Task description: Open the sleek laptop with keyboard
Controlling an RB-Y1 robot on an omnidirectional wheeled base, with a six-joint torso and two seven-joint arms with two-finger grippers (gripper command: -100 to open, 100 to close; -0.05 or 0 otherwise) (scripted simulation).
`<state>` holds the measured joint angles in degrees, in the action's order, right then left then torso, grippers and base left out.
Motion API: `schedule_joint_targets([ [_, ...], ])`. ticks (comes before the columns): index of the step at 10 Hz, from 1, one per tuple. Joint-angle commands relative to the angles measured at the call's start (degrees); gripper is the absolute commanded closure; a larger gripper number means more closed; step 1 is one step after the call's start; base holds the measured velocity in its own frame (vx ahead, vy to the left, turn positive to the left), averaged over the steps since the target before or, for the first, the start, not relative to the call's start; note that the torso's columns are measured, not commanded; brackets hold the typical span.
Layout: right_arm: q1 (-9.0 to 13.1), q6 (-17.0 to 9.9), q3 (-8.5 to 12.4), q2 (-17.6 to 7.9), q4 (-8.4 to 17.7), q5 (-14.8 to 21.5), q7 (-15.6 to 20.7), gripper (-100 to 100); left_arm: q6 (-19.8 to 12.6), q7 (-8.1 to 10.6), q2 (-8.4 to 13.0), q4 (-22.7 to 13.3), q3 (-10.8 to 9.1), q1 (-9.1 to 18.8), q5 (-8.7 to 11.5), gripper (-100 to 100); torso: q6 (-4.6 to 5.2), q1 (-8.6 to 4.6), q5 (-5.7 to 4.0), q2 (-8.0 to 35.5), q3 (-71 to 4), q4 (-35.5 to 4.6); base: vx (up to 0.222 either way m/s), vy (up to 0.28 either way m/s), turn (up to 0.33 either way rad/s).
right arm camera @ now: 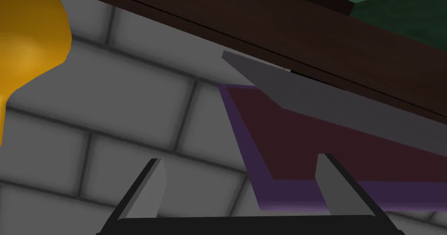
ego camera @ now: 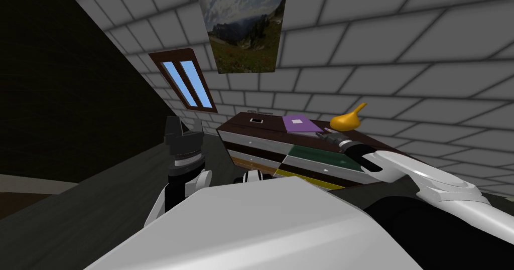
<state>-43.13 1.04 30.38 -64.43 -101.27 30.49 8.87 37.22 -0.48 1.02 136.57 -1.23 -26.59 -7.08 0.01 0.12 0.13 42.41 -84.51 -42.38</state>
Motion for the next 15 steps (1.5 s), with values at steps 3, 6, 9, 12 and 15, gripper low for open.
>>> schedule_joint_targets([
  [3, -2.0, -5.5, -1.6, -1.6, -5.0, 8.1, 7.4, -100, 0.0, 0.0, 0.0, 0.0, 0.0, 0.0, 0.0, 0, 0.01, -0.16, -0.16, -0.1, -0.1, 0.1, -0.025, -0.043, 0.033],
  [6, -3.2, -9.0, -2.7, -2.4, -7.7, 13.3, 12.2, -100, 0.0, 0.0, 0.0, 0.0, 0.0, 0.0, 0.0, 0, 0.01, -0.24, -0.16, -0.2, -0.1, 0.1, -0.028, -0.044, 0.031],
  [9, -4.2, -12.6, -4.0, -3.1, -10.2, 18.6, 17.1, -100, 0.0, 0.0, 0.0, 0.0, 0.0, 0.0, 0.0, 0, -0.01, -0.09, -0.11, -0.1, 0.0, 0.1, -0.028, -0.044, 0.033],
  [12, -5.1, -16.0, -5.2, -3.5, -12.4, 23.6, 21.7, -100, 0.0, 0.0, 0.0, 0.0, 0.0, 0.0, 0.0, 0, -0.01, -0.11, -0.13, -0.1, -0.1, 0.1, -0.03, -0.04, 0.032],
  [15, -5.8, -18.9, -6.3, -3.9, -14.3, 28.1, 25.6, -100, 0.0, 0.0, 0.0, 0.0, 0.0, 0.0, 0.0, 0, -0.01, -0.1, -0.12, -0.1, -0.1, 0.1, -0.025, -0.035, 0.028],
])
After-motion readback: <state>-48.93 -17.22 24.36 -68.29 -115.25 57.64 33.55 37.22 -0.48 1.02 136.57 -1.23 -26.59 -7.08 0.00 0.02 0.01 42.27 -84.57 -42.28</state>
